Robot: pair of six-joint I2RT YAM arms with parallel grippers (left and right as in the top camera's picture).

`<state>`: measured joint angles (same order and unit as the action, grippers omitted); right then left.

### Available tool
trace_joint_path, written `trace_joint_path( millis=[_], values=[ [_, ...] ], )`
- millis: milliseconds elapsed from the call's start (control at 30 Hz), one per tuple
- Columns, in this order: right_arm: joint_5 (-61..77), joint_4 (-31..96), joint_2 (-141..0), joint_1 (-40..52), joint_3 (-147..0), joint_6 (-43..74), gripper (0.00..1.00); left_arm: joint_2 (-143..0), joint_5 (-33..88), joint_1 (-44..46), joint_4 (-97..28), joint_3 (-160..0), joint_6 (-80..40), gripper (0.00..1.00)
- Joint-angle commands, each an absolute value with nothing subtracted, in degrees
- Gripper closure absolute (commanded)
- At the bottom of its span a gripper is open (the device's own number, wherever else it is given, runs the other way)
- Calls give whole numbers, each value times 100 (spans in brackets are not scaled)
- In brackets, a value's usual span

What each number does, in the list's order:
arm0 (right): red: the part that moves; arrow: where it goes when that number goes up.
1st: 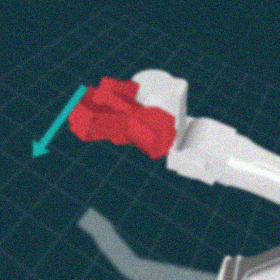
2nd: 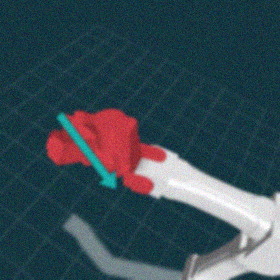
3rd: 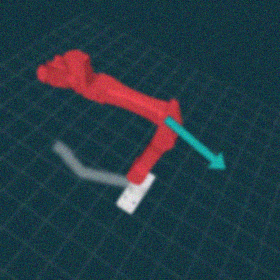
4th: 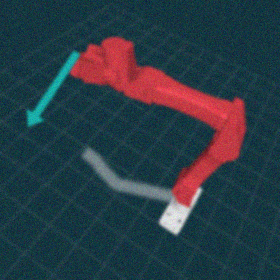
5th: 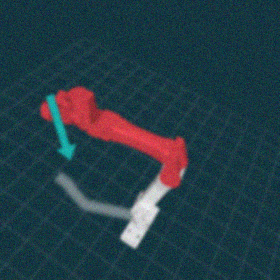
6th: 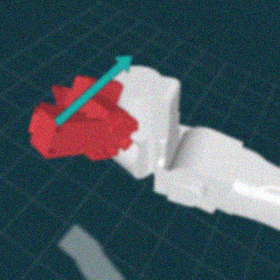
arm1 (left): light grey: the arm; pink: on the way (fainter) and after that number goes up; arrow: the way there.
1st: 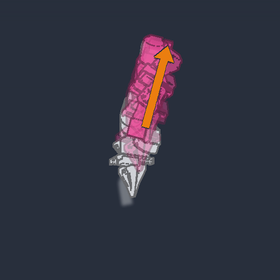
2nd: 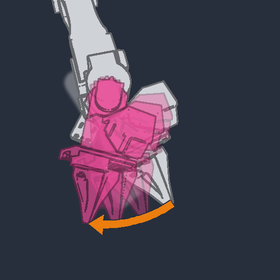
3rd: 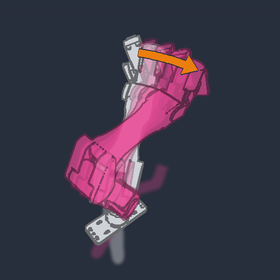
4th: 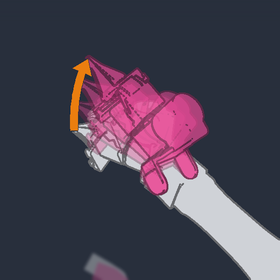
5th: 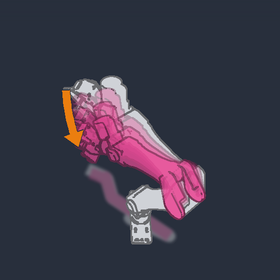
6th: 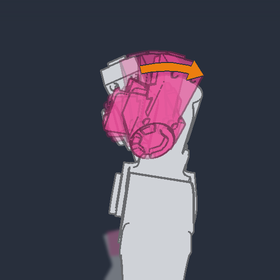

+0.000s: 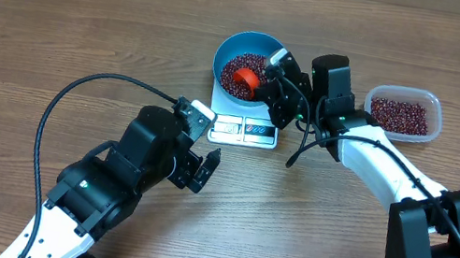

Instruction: Scoop item into bowl and weigh 150g on scale

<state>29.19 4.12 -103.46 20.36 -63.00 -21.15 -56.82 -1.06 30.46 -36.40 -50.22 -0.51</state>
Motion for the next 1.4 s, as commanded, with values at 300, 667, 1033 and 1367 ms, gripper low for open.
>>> trace_joint_path(
  millis=[300,667,1033,1367],
  values=[
    [3127,263,-10363,2060,-6447,-1284,96,-5690,-40,3079,-3623,-5024,-145,0],
    [3288,-110,-10363,2012,-6449,-399,96,-5690,-40,3079,-3623,-5024,-145,0],
    [4091,-366,-10363,1396,-6449,519,96,-5690,-40,3079,-3623,-5024,-145,0],
    [4320,-403,-10361,1299,-6449,515,96,-5690,-40,3079,-3623,-5024,-145,0]
  ],
)
